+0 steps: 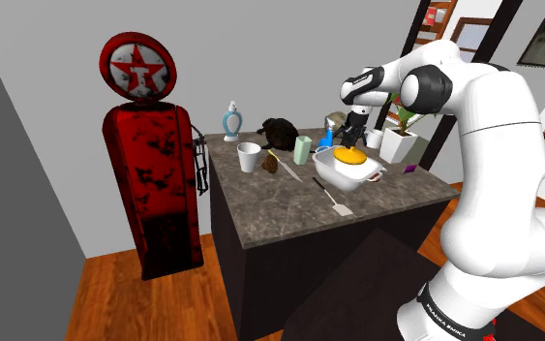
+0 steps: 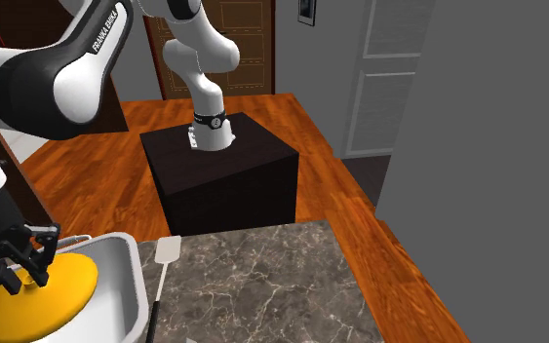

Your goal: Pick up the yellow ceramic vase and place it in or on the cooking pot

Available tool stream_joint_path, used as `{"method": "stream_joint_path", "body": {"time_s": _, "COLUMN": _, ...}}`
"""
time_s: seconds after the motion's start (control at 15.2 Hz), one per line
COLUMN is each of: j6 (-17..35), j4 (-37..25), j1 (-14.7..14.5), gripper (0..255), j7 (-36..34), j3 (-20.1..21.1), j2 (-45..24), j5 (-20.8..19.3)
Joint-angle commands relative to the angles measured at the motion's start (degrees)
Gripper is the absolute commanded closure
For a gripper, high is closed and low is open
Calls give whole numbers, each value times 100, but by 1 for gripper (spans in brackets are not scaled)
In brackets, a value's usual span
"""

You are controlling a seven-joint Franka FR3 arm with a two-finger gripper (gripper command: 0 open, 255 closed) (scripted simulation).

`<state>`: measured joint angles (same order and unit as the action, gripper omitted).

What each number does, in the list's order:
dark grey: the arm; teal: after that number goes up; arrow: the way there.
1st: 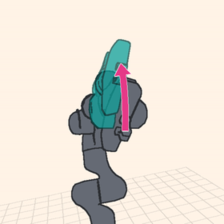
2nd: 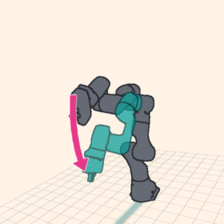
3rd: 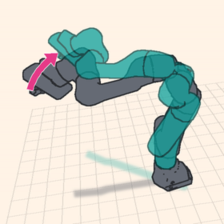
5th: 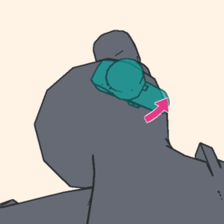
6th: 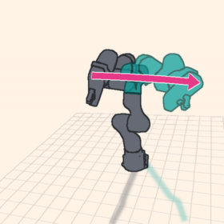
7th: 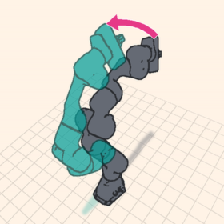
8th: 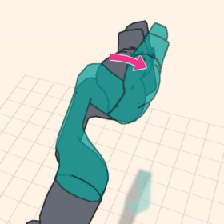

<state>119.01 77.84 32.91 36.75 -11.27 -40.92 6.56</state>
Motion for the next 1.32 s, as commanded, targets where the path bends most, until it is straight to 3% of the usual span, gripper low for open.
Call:
{"method": "stream_joint_path", "body": {"time_s": 0.0, "j6": 2, "j4": 0, "j1": 0, "gripper": 255, "j7": 0, "j3": 0, "j2": 1, "j5": 0}}
{"method": "stream_joint_path", "body": {"time_s": 0.07, "j6": 2, "j4": 0, "j1": 0, "gripper": 255, "j7": 0, "j3": 0, "j2": 1, "j5": 0}}
{"method": "stream_joint_path", "body": {"time_s": 0.13, "j6": 1, "j4": 1, "j1": 0, "gripper": 0, "j7": 0, "j3": 0, "j2": 3, "j5": 0}}
{"method": "stream_joint_path", "body": {"time_s": 0.46, "j6": 1, "j4": 1, "j1": 0, "gripper": 0, "j7": 0, "j3": 0, "j2": 3, "j5": 0}}
{"method": "stream_joint_path", "body": {"time_s": 0.73, "j6": -550, "j4": -269, "j1": -19, "gripper": 0, "j7": -33, "j3": -36, "j2": 287, "j5": -54}}
{"method": "stream_joint_path", "body": {"time_s": 1.25, "j6": -550, "j4": -269, "j1": -19, "gripper": 0, "j7": -33, "j3": -36, "j2": 287, "j5": -54}}
